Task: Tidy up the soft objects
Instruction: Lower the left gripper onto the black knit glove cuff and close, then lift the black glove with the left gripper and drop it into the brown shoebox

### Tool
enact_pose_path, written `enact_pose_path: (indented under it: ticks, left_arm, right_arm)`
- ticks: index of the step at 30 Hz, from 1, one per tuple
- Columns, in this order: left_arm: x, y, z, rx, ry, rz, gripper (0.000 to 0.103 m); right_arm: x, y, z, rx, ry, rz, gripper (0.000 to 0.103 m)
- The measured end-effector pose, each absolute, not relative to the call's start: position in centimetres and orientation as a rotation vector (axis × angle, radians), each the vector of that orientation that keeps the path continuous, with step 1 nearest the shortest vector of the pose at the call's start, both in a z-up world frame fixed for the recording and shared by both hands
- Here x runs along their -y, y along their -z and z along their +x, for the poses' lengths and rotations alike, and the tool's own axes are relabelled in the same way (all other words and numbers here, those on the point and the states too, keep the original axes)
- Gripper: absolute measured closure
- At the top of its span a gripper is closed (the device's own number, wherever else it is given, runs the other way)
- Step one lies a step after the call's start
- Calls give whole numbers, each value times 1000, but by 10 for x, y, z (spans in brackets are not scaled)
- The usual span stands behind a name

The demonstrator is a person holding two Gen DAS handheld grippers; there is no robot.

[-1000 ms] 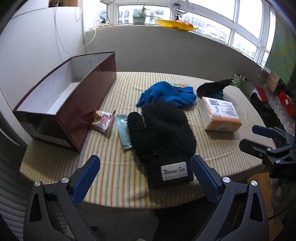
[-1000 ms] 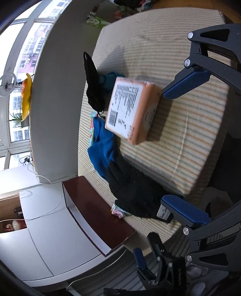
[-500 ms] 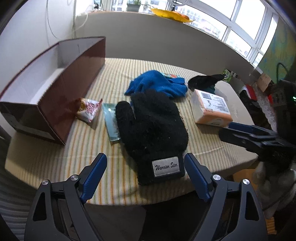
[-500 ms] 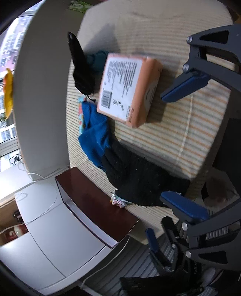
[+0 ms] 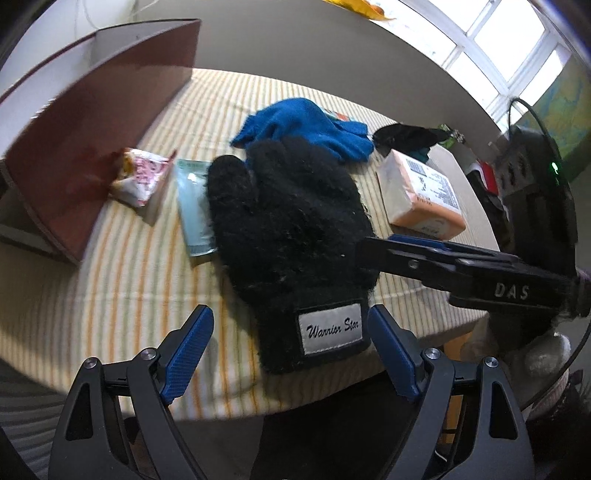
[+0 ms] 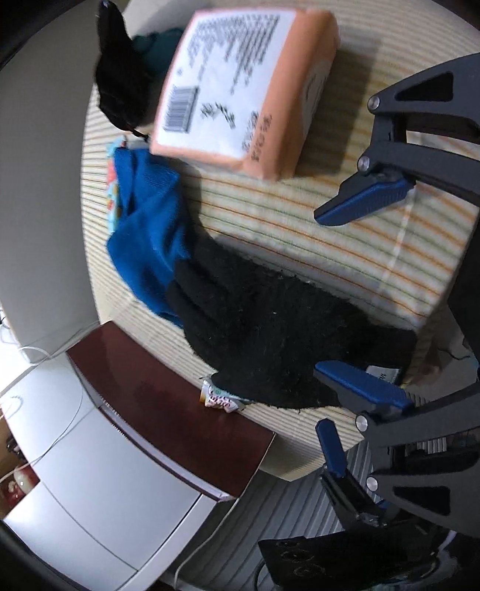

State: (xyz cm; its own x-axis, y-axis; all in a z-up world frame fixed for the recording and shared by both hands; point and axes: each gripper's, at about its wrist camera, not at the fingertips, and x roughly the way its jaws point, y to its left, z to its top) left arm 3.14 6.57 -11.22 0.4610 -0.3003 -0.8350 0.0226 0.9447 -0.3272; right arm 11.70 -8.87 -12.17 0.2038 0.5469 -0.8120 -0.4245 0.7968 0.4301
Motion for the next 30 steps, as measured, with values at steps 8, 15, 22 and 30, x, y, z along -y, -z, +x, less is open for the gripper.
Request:
enact_pose_path:
  ticks: [8, 15, 22, 30]
  left_arm:
    - [-57, 123, 41, -1093, 243, -298, 39]
    - [-62, 115, 39, -1044, 233, -299, 67]
    - [-59, 105, 36, -997, 265, -287, 78]
    - [-62, 125, 48, -1037, 225, -311, 71]
  right_arm:
    - [82, 129, 123, -1248, -713, 189, 54]
    - [66, 129, 117, -1257, -740, 137, 71]
    - [60, 115, 109, -1215, -743, 102, 83]
    - [63, 130, 117, -1254, -704, 94, 81]
